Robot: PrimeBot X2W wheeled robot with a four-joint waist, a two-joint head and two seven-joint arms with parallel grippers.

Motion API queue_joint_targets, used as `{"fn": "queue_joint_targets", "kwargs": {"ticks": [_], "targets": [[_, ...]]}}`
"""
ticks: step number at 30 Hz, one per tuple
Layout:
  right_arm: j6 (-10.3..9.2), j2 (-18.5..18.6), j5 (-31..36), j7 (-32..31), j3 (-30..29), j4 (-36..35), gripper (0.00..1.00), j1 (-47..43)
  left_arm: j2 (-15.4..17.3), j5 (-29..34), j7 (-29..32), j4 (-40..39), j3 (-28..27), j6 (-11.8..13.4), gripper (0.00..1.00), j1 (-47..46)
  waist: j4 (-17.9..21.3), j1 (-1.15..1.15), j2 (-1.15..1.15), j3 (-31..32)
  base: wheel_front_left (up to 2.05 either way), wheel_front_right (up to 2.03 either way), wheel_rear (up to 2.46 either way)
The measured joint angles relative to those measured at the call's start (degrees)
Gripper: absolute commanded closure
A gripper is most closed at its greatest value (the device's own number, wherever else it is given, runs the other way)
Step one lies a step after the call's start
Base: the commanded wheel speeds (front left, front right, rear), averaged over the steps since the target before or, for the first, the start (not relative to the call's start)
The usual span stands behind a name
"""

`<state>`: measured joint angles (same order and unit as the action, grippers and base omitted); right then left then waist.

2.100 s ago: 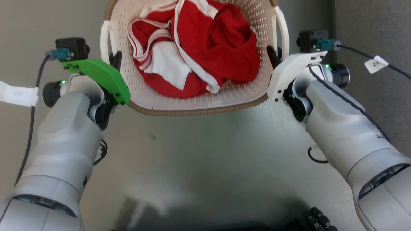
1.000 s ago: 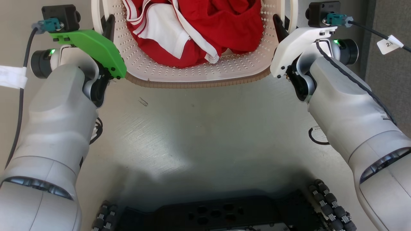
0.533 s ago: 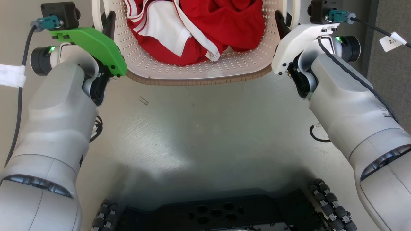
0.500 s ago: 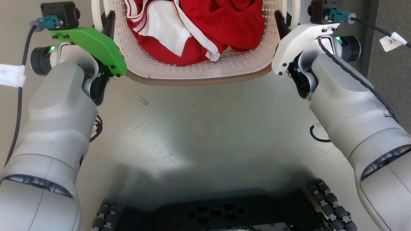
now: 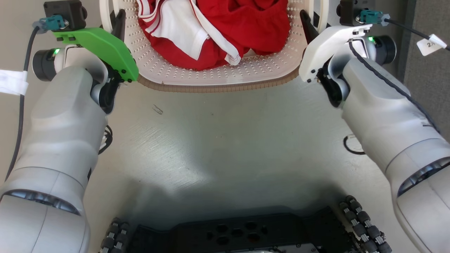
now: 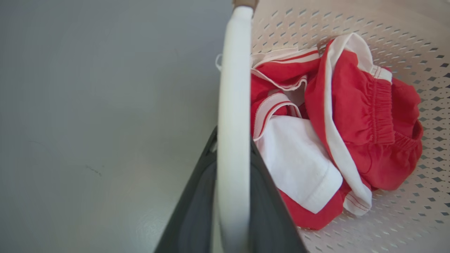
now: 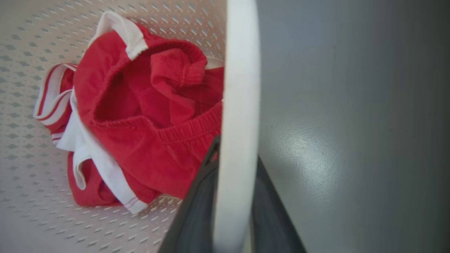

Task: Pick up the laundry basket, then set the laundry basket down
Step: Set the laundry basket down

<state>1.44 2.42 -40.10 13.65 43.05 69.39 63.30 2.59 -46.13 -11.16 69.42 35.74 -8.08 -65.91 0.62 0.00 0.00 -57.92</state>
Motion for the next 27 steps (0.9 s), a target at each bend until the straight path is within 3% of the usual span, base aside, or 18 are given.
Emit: {"fn": "queue_joint_targets", "kwargs": {"ticks": [7,27], "targets": [[1.57,1.35,1.42,0.01,1.22,0.05,0.00,0.51,1.54,-0.09,-0.25,0.71,-0.25,0.02,0.00,-0.21,-0.24,0.00,0.00,-0.02,0.00,0.00,0.00],[2.58,1.42,1.41,0.70,1.42,-0.66,0.00,-0.26,1.64,-0.15,-1.57,0.43,1.60,0.08,0.00,0.27,-0.30,0.00,0.00,3.55,0.00,0.00,0.00]]}}
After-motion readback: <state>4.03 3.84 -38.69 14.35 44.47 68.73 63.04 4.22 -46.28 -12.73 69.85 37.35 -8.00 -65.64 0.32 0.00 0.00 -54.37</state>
